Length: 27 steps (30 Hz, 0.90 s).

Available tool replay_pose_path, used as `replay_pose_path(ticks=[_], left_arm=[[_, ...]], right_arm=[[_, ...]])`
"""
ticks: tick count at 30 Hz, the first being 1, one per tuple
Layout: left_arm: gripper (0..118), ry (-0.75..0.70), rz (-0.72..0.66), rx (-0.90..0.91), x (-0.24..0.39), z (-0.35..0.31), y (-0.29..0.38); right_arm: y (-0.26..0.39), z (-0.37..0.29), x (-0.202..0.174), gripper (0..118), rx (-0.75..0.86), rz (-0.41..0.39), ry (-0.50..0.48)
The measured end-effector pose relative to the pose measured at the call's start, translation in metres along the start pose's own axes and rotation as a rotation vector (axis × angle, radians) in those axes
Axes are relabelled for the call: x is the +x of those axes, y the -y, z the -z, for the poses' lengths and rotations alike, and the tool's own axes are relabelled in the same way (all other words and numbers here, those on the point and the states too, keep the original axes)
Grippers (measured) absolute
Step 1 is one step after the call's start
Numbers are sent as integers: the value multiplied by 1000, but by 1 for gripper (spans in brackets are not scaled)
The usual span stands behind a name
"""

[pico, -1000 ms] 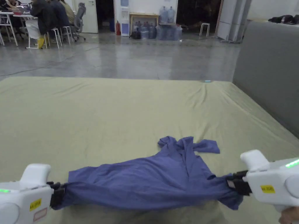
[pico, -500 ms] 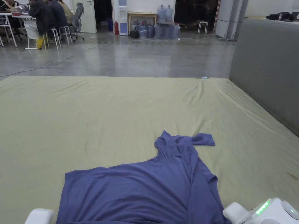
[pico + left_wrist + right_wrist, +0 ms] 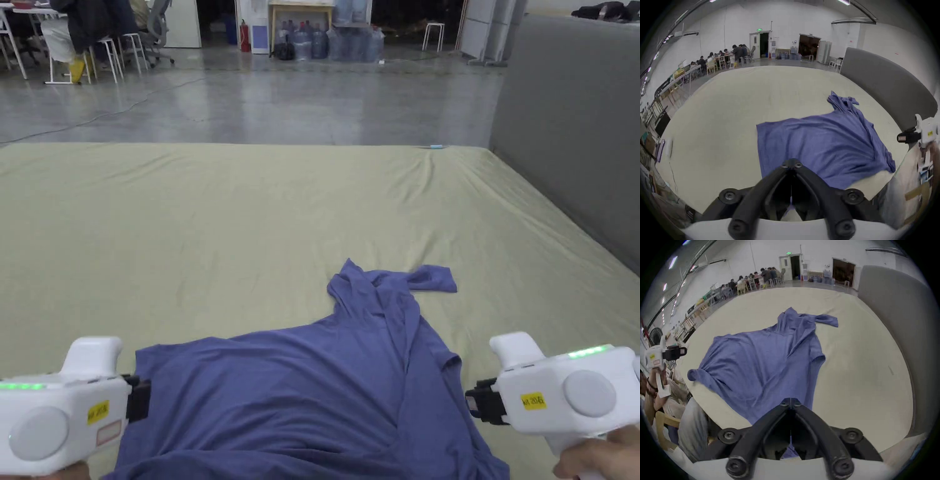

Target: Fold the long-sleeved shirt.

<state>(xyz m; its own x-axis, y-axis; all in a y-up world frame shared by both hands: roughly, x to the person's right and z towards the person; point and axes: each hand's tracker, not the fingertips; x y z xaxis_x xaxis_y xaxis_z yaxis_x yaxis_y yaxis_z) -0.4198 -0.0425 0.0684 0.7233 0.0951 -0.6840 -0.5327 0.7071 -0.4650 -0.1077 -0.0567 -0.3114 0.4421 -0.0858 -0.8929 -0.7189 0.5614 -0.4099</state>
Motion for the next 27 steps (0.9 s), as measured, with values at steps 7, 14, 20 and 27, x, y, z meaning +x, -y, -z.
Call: replay_pose_path(ticks=[7,14,20,27], left_arm=[[0,21,1,-4,11,24,-23],[0,39,-10,-27,10,56,-34],[0,27,-11,-66,4,80,-37],[0,19,-18,-84,-1,86,-34]], right_arm=[[-99,38,11,0,32,10,18],[-226,136,38,68,8,42,91],[-266,221,50,68,-128,85,155],[-260,264,66,17,-246,147,230]])
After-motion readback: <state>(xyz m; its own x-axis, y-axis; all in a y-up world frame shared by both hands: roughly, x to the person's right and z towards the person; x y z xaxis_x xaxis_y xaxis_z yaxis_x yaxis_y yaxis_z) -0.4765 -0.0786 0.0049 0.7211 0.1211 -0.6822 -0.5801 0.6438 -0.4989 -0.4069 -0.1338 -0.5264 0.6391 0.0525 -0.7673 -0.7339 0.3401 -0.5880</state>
